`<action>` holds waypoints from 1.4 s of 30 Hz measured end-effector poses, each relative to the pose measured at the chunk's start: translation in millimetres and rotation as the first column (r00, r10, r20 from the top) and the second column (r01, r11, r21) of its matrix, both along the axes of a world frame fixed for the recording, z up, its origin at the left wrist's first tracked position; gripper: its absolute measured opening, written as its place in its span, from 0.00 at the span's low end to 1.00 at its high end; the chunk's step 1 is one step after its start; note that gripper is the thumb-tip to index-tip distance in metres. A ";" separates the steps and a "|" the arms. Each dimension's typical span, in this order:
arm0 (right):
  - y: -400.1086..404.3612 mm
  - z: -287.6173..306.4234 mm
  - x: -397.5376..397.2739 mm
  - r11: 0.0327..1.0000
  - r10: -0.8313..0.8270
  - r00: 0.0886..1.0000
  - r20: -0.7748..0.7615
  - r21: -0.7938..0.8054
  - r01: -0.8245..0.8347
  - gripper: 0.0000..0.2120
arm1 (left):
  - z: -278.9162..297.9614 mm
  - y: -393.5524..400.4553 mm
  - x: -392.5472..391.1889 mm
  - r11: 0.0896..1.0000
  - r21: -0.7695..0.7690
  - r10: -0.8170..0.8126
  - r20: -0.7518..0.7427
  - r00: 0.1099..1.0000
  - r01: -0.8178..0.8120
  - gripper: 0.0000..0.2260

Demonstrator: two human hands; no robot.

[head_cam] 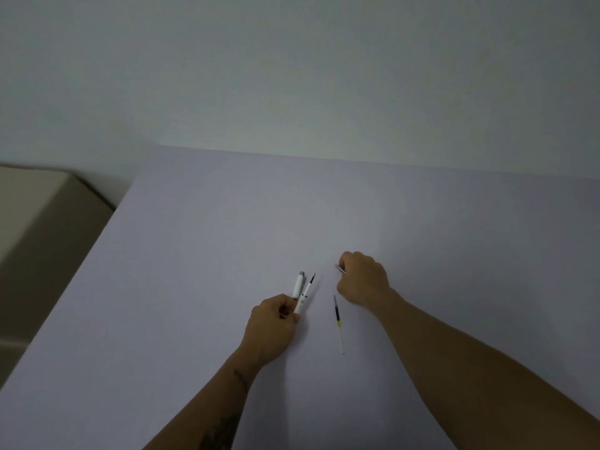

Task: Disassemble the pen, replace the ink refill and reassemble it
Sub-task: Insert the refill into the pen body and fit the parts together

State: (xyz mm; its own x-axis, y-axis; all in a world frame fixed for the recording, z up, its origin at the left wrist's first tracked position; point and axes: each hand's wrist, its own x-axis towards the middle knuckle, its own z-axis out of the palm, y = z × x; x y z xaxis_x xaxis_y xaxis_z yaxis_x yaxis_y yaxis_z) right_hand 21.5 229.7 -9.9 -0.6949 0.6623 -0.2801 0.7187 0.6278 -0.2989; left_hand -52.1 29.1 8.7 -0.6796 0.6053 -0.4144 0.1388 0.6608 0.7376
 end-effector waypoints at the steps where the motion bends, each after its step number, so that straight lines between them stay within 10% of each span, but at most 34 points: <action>1: -1.9 5.6 1.4 0.997 -0.049 0.998 -0.028 -0.060 0.047 0.10 | 1.9 -1.3 0.7 1.000 0.001 -0.005 -0.004 1.000 0.005 0.03; 12: -57.2 85.4 8.9 0.784 -0.508 0.748 -0.427 -0.589 0.196 0.08 | 28.1 -30.9 5.8 0.999 0.042 -0.015 -0.067 0.998 0.018 0.03; 34: -107.3 111.4 32.8 0.753 -0.583 0.653 -0.483 -0.624 0.210 0.08 | 38.0 -57.0 8.2 0.987 0.142 -0.061 -0.114 0.992 0.077 0.02; 42: -116.2 109.1 33.1 0.769 -0.519 0.744 -0.422 -0.610 0.190 0.09 | 36.3 -57.2 6.5 0.982 0.163 -0.076 -0.127 0.989 0.096 0.03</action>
